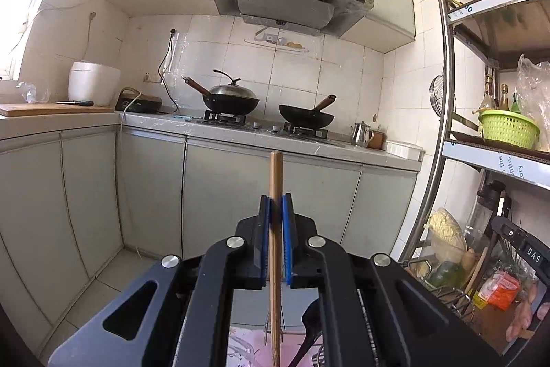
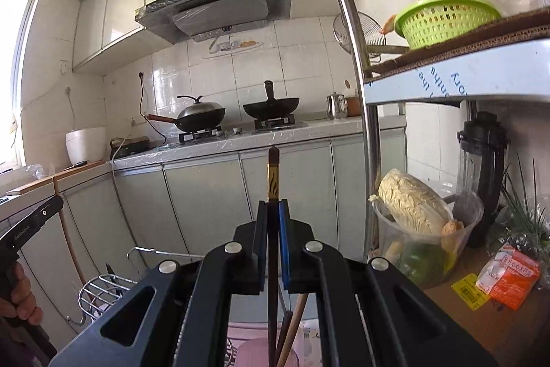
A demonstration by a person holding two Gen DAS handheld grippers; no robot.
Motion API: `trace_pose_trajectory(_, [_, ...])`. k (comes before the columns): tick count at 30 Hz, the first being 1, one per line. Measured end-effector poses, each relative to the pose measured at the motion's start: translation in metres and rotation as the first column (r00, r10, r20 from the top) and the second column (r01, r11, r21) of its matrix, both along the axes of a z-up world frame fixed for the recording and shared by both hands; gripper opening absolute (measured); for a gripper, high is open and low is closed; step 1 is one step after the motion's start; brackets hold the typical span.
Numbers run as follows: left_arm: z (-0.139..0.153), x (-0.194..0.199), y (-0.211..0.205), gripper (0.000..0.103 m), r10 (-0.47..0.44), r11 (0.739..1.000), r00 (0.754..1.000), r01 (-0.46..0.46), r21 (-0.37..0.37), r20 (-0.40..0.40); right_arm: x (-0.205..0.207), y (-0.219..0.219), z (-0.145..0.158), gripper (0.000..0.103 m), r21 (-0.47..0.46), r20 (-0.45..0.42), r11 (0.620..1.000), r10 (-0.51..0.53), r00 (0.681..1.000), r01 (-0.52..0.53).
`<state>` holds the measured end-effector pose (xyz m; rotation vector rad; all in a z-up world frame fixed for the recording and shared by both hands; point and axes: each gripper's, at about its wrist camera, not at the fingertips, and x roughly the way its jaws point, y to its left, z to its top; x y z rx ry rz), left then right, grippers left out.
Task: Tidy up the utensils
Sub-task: 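Lower both chopsticks into the tall pink cup and open both tools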
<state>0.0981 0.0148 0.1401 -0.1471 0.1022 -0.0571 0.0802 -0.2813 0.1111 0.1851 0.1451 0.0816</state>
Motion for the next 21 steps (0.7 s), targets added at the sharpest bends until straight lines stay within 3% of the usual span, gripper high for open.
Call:
trace_pose_trajectory(9, [-0.037, -0.002, 0.0, 0.006, -0.007, 1.0, 0.995, 0.008, 0.009, -0.101, -0.001, 0.008, -0.045, 0.006, 0.037, -0.124, 0.999, 0.015, 0.992, -0.01])
trace_pose_trajectory(21, [-0.056, -0.003, -0.001, 0.009, 0.015, 0.999, 0.985, -0.006, 0.049, -0.171, -0.007, 0.01, -0.054, 0.007, 0.059, -0.138, 0.998, 0.023, 0.99, -0.015])
